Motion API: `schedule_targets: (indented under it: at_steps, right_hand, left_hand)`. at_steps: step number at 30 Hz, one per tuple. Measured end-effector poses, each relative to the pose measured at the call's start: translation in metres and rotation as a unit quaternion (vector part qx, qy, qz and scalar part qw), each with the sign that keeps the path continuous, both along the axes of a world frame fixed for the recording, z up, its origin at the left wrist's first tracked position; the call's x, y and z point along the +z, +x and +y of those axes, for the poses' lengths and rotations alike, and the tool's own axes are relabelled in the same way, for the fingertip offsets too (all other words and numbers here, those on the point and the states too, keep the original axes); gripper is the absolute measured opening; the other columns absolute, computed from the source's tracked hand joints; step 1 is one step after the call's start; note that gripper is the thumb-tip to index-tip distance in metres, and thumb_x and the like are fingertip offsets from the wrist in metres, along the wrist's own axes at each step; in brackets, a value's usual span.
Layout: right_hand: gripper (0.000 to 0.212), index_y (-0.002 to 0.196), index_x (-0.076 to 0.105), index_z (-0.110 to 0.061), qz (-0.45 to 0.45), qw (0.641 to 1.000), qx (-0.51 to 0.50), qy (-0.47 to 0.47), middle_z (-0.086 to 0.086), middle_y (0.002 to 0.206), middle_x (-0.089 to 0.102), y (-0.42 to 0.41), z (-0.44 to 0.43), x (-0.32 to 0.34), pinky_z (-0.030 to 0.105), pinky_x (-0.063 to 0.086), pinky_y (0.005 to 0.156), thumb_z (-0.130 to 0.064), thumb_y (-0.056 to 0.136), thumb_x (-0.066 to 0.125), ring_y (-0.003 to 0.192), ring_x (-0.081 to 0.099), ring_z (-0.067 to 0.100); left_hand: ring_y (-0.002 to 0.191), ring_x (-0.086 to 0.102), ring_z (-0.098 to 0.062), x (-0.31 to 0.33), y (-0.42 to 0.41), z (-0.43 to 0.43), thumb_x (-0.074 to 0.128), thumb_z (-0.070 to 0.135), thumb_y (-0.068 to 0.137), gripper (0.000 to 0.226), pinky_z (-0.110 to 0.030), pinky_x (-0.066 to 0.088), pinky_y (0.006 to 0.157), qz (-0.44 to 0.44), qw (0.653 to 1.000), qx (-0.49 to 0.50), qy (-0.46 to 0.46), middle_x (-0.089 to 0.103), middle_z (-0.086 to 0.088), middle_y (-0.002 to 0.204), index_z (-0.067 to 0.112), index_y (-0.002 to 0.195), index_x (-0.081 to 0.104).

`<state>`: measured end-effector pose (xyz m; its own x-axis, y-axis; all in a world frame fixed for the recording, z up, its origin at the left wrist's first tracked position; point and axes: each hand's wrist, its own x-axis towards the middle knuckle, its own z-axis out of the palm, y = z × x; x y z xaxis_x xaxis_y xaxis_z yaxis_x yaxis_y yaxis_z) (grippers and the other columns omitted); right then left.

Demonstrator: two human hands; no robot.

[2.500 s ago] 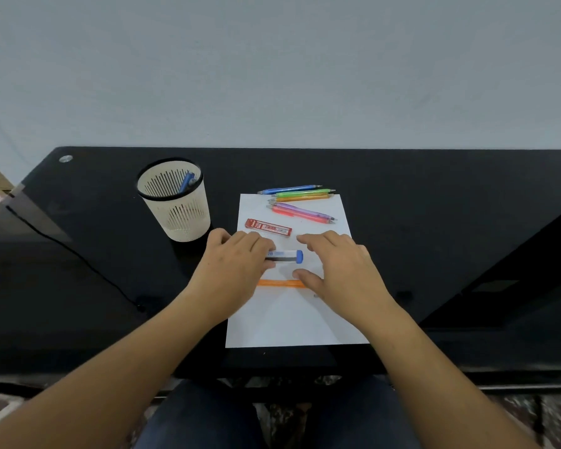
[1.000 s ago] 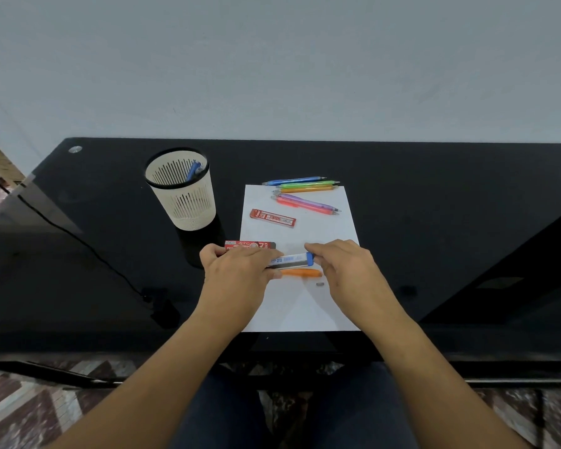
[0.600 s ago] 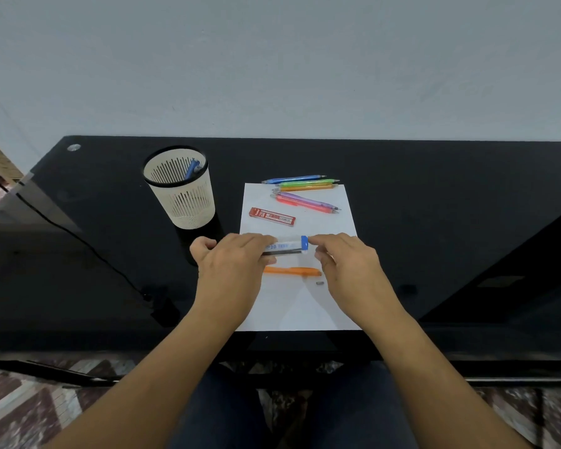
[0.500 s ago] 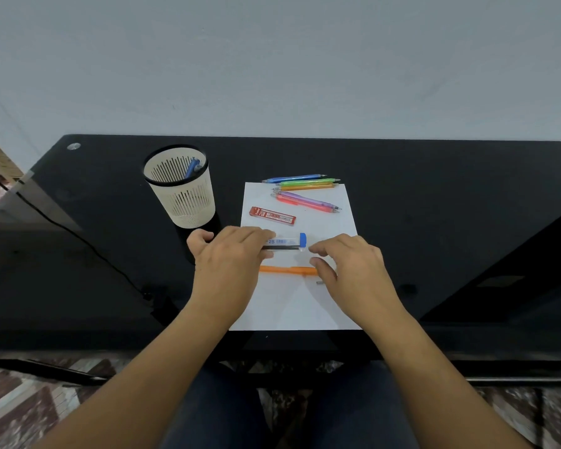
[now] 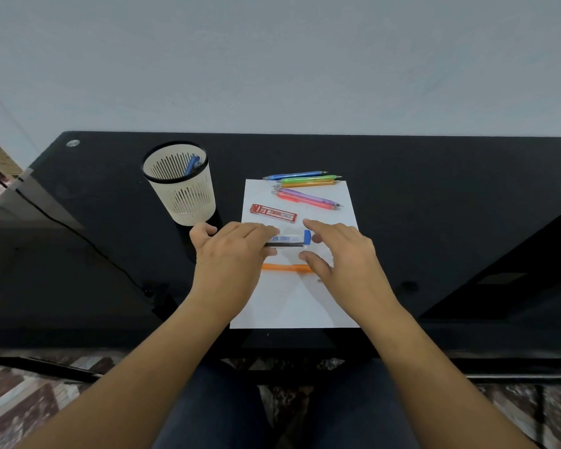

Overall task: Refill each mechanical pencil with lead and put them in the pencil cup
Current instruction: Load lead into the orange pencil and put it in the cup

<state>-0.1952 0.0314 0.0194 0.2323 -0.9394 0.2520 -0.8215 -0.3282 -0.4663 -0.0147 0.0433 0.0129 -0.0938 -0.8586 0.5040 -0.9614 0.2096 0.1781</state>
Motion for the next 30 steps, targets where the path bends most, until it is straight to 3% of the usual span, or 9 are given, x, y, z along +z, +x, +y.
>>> schedule_targets:
  at_steps: [4,9,15,18,21,30]
  right_hand:
    - [0.055,0.139,0.045,-0.028,-0.011,1.000,0.012,-0.005,-0.006,0.120,0.061,0.000,0.000,0.002,0.024,0.027,0.098,-0.036,0.088,0.062,0.112,0.051,0.012]
    - [0.050,0.137,0.049,-0.024,-0.010,1.000,0.022,-0.018,-0.003,0.118,0.062,0.001,-0.001,0.000,0.033,0.034,0.099,-0.031,0.089,0.063,0.109,0.054,0.017]
    - [0.047,0.136,0.049,-0.026,-0.016,1.000,0.021,-0.006,-0.006,0.119,0.061,-0.001,0.000,0.002,0.025,0.026,0.097,-0.029,0.091,0.059,0.112,0.051,0.013]
    - [0.037,0.130,0.056,-0.021,-0.013,0.999,0.022,-0.019,0.000,0.119,0.063,-0.002,-0.001,-0.001,0.037,0.040,0.102,-0.023,0.093,0.057,0.111,0.054,0.016]
    - [0.031,0.123,0.062,-0.014,-0.016,0.999,0.027,-0.026,0.006,0.113,0.066,-0.001,-0.002,-0.005,0.048,0.049,0.092,-0.015,0.091,0.060,0.105,0.059,0.023]
    - [0.027,0.118,0.065,-0.011,-0.029,0.999,0.001,-0.036,0.009,0.110,0.067,-0.001,-0.006,-0.010,0.050,0.051,0.088,-0.016,0.092,0.059,0.102,0.062,0.025]
  left_hand:
    - [0.072,0.062,-0.017,-0.005,-0.008,0.005,0.076,0.032,0.080,0.029,-0.035,0.019,0.082,0.046,0.997,0.036,0.051,0.072,0.007,0.083,0.025,0.107,0.069]
    - [0.085,0.061,-0.013,-0.005,-0.016,0.011,0.060,0.044,0.091,0.034,-0.031,0.015,0.089,0.070,0.992,0.033,0.102,0.071,0.010,0.103,0.030,0.122,0.060]
    - [0.087,0.058,-0.012,-0.004,-0.013,0.008,0.055,0.045,0.093,0.034,-0.033,0.015,0.092,0.042,0.991,0.059,0.113,0.069,0.011,0.103,0.034,0.126,0.055]
    - [0.090,0.058,-0.013,-0.002,-0.011,0.007,0.056,0.042,0.094,0.031,-0.034,0.016,0.092,0.039,0.991,0.061,0.111,0.068,0.011,0.099,0.034,0.124,0.057]
    - [0.099,0.057,-0.012,0.000,-0.010,0.006,0.054,0.039,0.096,0.032,-0.035,0.016,0.094,0.029,0.991,0.059,0.118,0.068,0.012,0.107,0.035,0.127,0.056]
    - [0.106,0.054,-0.010,0.004,-0.009,0.007,0.045,0.042,0.099,0.036,-0.033,0.013,0.089,-0.029,0.990,0.040,0.133,0.065,0.014,0.115,0.037,0.134,0.050]
